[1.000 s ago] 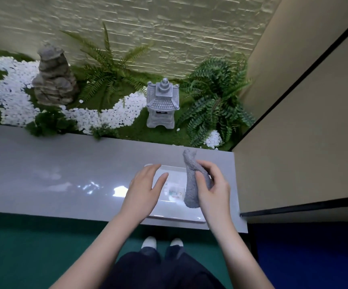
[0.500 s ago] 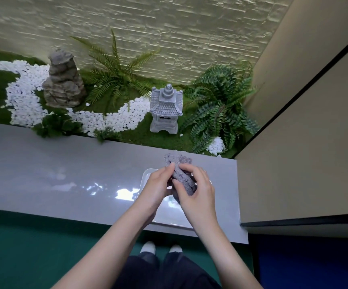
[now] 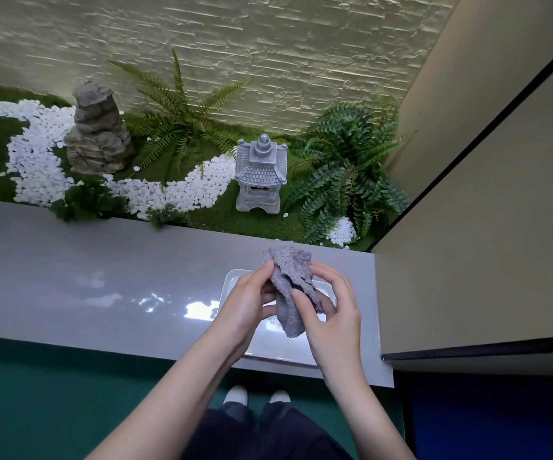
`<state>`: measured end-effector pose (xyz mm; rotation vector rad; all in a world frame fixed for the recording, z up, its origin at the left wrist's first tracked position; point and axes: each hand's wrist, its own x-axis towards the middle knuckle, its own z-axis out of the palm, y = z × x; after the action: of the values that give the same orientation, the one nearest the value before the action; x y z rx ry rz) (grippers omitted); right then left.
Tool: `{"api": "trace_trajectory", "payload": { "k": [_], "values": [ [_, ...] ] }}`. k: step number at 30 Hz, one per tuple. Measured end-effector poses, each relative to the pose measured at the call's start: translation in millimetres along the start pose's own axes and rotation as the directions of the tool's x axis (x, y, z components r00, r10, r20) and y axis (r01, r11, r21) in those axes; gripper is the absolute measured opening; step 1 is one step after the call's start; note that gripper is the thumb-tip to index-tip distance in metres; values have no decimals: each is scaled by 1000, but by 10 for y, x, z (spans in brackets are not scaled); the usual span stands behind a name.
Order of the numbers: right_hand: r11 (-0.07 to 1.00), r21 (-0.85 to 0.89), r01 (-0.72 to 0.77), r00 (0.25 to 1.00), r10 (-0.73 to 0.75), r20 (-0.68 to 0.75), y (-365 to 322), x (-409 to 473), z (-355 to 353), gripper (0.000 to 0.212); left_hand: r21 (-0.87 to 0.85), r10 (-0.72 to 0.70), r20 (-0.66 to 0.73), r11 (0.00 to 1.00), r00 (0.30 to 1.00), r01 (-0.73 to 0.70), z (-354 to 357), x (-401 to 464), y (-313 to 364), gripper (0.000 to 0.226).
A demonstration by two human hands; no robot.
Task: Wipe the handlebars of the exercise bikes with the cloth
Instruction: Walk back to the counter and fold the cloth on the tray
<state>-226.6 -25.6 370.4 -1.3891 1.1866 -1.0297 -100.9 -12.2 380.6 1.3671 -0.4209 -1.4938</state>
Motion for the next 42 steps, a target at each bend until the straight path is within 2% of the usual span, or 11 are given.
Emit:
{"api": "trace_trajectory", "payload": {
  "k": [3, 8, 10, 13, 16, 19, 22, 25, 33, 38, 42],
  "values": [
    [993, 28, -118, 993, 118, -6, 25, 28, -25, 35, 7, -4, -10, 1000, 1000, 4, 15, 6, -4, 39],
    [969, 48, -244, 969, 245, -23, 17, 125, -74, 18, -98, -18, -9, 995, 1000, 18, 16, 17, 18, 33],
    [928, 167, -335, 942, 334, 32, 13, 160, -106, 20, -129, -18, 6, 992, 1000, 18, -9, 21, 36, 33],
    [788, 413, -457, 889, 420, 182, -42, 229, -161, 29, -189, -12, 23, 982, 1000, 16, -60, 27, 73, 35],
    [701, 505, -504, 863, 436, 256, -86, 267, -203, 24, -269, -6, 83, 963, 997, 28, -92, 6, 112, 39],
    [710, 516, -479, 877, 413, 246, -84, 246, -189, 22, -198, 34, 85, 980, 996, -16, -79, -29, 109, 39],
    [799, 443, -407, 913, 373, 166, -76, 218, -174, 21, -134, 45, 33, 990, 998, -40, -75, -47, 94, 38],
    [879, 335, -340, 940, 312, 134, -73, 206, -185, 15, -147, 40, 67, 989, 997, -29, -93, -63, 108, 39],
    [867, 383, -319, 937, 229, 264, -142, 193, -212, 20, -156, 58, 174, 987, 983, -30, -188, -64, 169, 34],
    [894, 350, -279, 951, 207, 229, -206, 203, -225, 21, -14, 16, 100, 1000, 995, -15, -197, -94, 113, 47],
    [898, 345, -275, 956, 217, 197, -208, 228, -237, 16, 63, -74, 147, 996, 986, 65, -171, -128, -18, 46]
  ]
}}
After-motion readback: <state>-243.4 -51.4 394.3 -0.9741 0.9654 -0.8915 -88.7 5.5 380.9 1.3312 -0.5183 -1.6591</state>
